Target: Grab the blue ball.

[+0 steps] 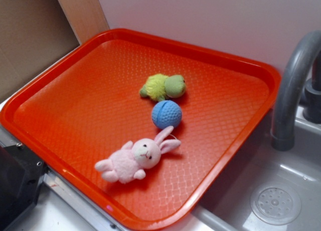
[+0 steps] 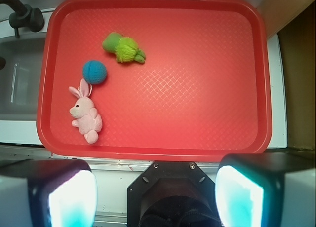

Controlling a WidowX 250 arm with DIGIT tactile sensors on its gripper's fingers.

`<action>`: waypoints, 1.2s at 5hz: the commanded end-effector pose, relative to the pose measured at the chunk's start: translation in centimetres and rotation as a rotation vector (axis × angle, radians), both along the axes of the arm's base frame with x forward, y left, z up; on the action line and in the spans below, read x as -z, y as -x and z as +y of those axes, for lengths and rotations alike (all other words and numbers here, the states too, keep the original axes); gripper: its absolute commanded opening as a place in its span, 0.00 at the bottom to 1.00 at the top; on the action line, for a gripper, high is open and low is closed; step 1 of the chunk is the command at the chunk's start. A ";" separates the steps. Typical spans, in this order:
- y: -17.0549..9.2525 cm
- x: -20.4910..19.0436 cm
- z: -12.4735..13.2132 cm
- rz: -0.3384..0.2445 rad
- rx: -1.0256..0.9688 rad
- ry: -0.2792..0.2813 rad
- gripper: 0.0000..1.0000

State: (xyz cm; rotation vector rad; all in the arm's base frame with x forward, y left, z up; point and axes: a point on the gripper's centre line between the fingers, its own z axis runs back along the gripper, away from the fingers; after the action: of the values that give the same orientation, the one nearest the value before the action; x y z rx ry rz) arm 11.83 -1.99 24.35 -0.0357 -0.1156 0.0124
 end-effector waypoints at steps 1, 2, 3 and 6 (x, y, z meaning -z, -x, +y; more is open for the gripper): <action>0.0 0.0 0.0 0.000 0.000 0.000 1.00; -4.7 4.0 -4.3 -0.063 0.023 0.031 1.00; -7.5 7.1 -8.6 -0.092 0.074 0.101 1.00; -12.2 20.0 -13.7 -0.022 -0.005 0.060 1.00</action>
State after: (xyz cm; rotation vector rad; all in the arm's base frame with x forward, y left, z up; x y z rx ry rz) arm 23.23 -14.54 2.91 -0.0524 -0.0830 0.0265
